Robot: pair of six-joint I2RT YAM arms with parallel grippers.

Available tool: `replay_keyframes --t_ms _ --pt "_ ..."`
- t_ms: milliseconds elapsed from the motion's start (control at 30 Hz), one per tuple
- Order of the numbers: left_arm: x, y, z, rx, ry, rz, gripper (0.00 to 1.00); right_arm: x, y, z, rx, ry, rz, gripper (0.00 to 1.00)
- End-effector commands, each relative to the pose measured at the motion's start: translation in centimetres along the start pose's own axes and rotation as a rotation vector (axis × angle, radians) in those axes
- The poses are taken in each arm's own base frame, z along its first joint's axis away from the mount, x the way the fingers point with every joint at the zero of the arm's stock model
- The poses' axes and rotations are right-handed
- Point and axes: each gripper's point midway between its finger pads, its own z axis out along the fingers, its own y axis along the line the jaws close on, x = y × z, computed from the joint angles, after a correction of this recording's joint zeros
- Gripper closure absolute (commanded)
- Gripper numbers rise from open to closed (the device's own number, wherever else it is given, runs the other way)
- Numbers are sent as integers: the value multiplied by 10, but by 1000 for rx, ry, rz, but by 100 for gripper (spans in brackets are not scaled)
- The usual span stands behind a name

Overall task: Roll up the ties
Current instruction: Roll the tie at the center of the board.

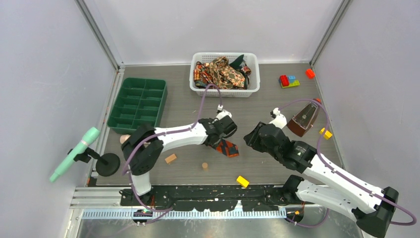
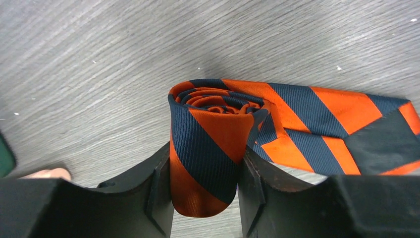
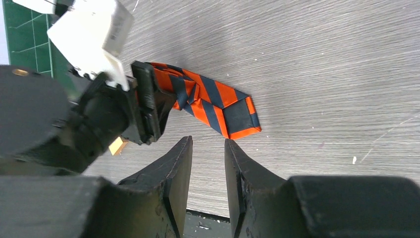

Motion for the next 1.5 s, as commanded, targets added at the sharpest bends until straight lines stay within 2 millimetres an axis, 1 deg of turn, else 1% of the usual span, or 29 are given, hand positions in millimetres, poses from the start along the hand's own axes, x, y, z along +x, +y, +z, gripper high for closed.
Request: replay_keyframes --t_ms 0,133,300,400,533,667,900,1233,1467 --pt "6 27 0 -252 16 145 58 -25 -2 -17 22 -82 5 63" --pt "1 25 -4 -340 -4 213 58 -36 -7 -30 30 -124 19 63" --pt "-1 11 -9 -372 -19 273 57 -44 -19 -41 47 -170 51 63" --pt "1 3 -9 -369 -18 288 54 -49 -26 -48 50 -199 69 61" --pt "4 -4 -10 -371 -13 301 47 -51 -33 -54 60 -215 81 58" --pt "5 -10 -14 -363 -15 307 40 -49 -38 -54 72 -214 81 56" --pt "3 -21 -20 -339 -22 312 34 -43 -41 -51 79 -199 85 55" --pt "-3 -35 -30 -325 -21 341 33 -38 -42 -49 79 -181 86 54" --pt "-2 -45 -36 -292 -20 338 32 -37 -42 -49 78 -178 90 53"
